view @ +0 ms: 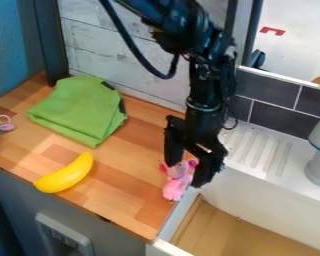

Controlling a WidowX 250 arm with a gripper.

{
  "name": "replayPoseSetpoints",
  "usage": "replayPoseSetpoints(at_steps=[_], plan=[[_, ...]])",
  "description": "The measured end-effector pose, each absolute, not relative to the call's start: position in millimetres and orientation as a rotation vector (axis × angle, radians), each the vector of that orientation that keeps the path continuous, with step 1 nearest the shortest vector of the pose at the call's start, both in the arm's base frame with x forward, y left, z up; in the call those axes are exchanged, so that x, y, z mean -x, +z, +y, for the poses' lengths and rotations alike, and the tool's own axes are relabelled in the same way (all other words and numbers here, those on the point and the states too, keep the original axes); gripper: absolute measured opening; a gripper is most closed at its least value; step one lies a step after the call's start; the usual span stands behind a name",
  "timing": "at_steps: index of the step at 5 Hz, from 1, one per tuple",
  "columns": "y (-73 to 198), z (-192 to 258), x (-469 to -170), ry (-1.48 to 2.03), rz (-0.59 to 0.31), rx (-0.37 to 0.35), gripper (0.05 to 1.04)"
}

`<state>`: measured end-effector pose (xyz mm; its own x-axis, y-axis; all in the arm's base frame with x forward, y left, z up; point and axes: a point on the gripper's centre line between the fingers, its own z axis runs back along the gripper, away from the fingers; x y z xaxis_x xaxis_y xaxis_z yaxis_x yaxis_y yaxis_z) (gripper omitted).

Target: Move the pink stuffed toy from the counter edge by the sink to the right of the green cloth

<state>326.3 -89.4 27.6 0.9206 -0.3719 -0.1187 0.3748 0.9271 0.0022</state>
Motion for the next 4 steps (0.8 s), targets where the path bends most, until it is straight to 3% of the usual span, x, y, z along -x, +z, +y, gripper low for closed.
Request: replayPoseSetpoints(at_steps=[1, 2, 3, 4], plan=[[10.8, -85.4, -326.3, -0.356, 0.191, -0.058, 0.966], [-1.3, -80.8, -327.4, -0.335, 0.256, -0.098, 0.728], [-1.2, -82.6, -325.5, -0.356, 0.290, -0.103, 0.581], [2.7, -84.1, -310.5, -0.437, 0.308, -0.089, 0.538]])
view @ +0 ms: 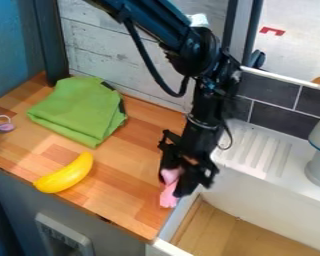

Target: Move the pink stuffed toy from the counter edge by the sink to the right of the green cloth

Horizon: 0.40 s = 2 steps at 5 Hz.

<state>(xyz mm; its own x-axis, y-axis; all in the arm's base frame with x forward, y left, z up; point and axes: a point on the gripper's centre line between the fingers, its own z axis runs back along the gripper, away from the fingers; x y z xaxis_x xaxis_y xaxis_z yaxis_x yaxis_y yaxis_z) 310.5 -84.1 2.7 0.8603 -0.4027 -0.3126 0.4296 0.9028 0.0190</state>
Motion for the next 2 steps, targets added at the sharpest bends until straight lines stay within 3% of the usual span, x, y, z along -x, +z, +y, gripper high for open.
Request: replayPoseSetpoints(at_steps=[2], plan=[[63.6, -72.2, -297.4, -0.481, 0.122, -0.024, 0.533]])
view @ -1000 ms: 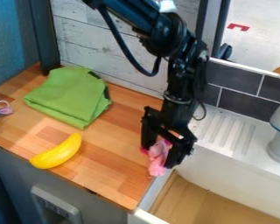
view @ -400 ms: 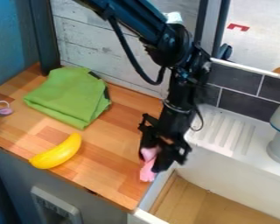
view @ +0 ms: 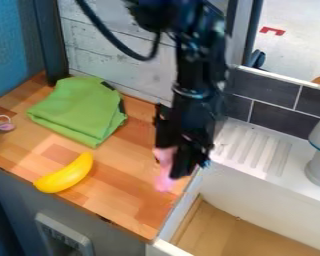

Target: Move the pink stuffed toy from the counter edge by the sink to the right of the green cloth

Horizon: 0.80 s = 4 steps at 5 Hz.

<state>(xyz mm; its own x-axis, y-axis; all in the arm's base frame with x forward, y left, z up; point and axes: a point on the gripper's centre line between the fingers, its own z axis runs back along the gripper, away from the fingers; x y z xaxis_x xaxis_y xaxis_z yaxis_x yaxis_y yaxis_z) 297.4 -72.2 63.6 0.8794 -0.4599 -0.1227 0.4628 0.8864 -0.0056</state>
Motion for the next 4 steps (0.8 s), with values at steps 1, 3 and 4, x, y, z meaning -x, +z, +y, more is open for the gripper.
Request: replayPoseSetpoints(at_steps=[1, 3, 4], plan=[[67.7, -31.4, -301.2, -0.422, 0.130, -0.079, 0.533], [57.0, 5.6, -340.1, -0.498, 0.180, -0.197, 0.533], [47.5, 9.0, -369.0, -0.515, 0.187, -0.154, 0.533]])
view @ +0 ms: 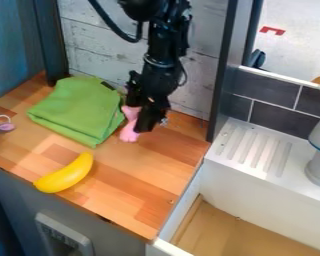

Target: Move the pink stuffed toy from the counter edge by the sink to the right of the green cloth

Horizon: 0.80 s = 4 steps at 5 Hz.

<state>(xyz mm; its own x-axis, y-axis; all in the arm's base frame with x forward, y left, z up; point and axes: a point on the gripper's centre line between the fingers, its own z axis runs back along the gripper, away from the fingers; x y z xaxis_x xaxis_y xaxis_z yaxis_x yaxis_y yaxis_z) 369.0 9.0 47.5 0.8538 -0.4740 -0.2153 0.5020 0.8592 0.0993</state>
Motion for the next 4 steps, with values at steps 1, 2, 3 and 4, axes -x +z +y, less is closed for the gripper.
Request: replayPoseSetpoints(at_steps=[1, 2, 3, 4], plan=[[38.0, 8.0, -385.2, -0.526, 0.191, -0.123, 0.533], [25.0, 8.9, -394.6, -0.516, 0.210, -0.077, 0.533], [14.3, 9.6, -391.9, -0.509, 0.259, -0.071, 0.533], [6.7, 9.1, -389.6, -0.509, 0.212, -0.073, 0.612]])
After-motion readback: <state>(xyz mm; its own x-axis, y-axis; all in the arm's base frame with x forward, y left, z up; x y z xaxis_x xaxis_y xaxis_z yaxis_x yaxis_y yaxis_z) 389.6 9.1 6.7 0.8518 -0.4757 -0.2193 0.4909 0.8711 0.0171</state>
